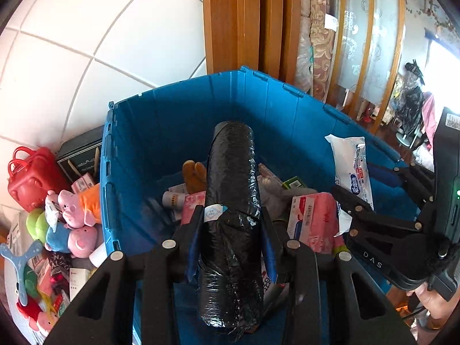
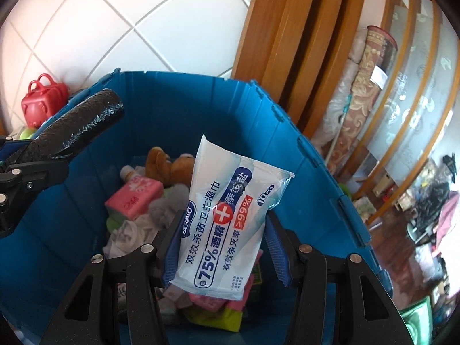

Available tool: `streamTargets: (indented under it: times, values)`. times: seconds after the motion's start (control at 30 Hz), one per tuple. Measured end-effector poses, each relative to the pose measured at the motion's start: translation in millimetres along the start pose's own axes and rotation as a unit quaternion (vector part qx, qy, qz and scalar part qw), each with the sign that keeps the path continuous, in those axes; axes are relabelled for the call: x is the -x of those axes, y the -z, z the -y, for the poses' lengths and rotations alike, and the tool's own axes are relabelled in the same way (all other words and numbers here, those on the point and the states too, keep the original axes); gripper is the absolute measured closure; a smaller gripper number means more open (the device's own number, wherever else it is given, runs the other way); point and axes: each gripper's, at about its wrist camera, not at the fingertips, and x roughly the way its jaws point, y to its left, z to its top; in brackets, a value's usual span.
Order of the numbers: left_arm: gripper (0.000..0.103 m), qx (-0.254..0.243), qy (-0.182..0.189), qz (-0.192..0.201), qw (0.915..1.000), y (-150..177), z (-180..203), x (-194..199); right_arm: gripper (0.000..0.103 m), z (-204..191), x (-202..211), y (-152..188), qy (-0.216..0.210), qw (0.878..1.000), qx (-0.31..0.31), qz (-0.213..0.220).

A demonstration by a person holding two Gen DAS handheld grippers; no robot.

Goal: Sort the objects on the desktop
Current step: 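Carry the black bag and wet-wipe pack into the blue crate and release both, then return both tools from the crate to the pile on the table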

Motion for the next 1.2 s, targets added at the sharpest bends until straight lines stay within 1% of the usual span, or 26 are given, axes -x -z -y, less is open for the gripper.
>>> streamTargets:
  times: [0.07, 0.13, 0.3, 0.33, 0.37, 0.4, 0.43, 0.47, 0.53, 0.57, 0.6, 0.63, 0.67, 0.7, 0.73, 0.83, 0.97, 1.03, 1.1, 1.2]
  values:
    - [0.068, -0.001, -0.006, -0.001, 1.0, 0, 1, -1, 0.05, 1, -4, 3, -0.006, 1.0, -0.002, -0.003]
    - [0.068, -0.003, -0.022, 0.001, 0.9998, 0, 4, -1, 0.05, 4, -6, 3, -0.012, 1.0, -0.007, -0.005]
    - [0.067, -0.015, -0.054, 0.018, 0.9983, 1, 11, 3, 0.05, 4, -7, 2, -0.013, 1.0, -0.003, 0.001]
    - [0.065, -0.016, -0.06, 0.021, 0.9979, 2, 12, 4, 0.05, 4, -6, 2, -0.014, 1.0, -0.001, 0.002]
    - [0.058, -0.016, -0.062, 0.021, 0.9977, 2, 12, 5, 0.05, 4, -6, 2, -0.014, 1.0, 0.001, 0.003]
    - [0.054, -0.016, -0.062, 0.021, 0.9977, 1, 10, 4, 0.05, 4, -6, 2, -0.016, 1.0, 0.001, 0.003]
    - [0.048, -0.015, -0.062, 0.021, 0.9978, 0, 9, 3, 0.05, 4, -6, 1, -0.019, 1.0, 0.001, 0.004]
    - [0.045, -0.012, -0.062, 0.023, 0.9977, 0, 8, 4, 0.05, 4, -5, 1, -0.021, 1.0, 0.0, 0.005]
    - [0.043, -0.009, -0.064, 0.026, 0.9976, 0, 6, 5, 0.048, 3, -5, 0, -0.017, 1.0, 0.002, 0.007]
    - [0.043, -0.008, -0.063, 0.027, 0.9976, 0, 5, 5, 0.046, 2, -6, 0, -0.013, 1.0, 0.004, 0.007]
    - [0.042, -0.008, -0.062, 0.026, 0.9977, -1, 5, 5, 0.035, 2, -5, 0, -0.013, 1.0, 0.003, 0.008]
    - [0.042, -0.008, -0.061, 0.026, 0.9978, -1, 5, 5, 0.02, 3, -2, -1, -0.016, 1.0, 0.001, 0.012]
    - [0.042, -0.008, -0.06, 0.027, 0.9978, -1, 4, 5, 0.013, 3, 1, -2, -0.02, 1.0, -0.001, 0.017]
    - [0.041, -0.008, -0.06, 0.028, 0.9978, 0, 4, 5, 0.001, 4, 4, -2, -0.023, 0.999, -0.004, 0.024]
    - [0.04, -0.008, -0.061, 0.028, 0.9977, 0, 5, 6, 0.0, 5, 5, -2, -0.022, 0.999, -0.005, 0.031]
    - [0.032, -0.007, -0.059, 0.035, 0.9976, 1, 5, 8, 0.0, 5, 4, -3, -0.013, 0.999, -0.008, 0.03]
    - [0.029, 0.002, -0.059, 0.067, 0.996, 6, 1, 23, 0.0, 6, 5, -3, -0.011, 0.999, -0.015, 0.03]
    - [0.027, 0.007, -0.056, 0.081, 0.9951, 10, -3, 32, 0.0, 6, 7, -2, -0.021, 0.999, -0.019, 0.028]
    - [0.027, 0.021, -0.06, 0.103, 0.9927, 15, -11, 44, 0.0, 2, 12, 0, -0.033, 0.999, -0.023, 0.028]
    - [0.027, 0.045, -0.073, 0.154, 0.9844, 22, -28, 68, 0.0, -11, 31, 0, -0.037, 0.998, -0.018, 0.054]
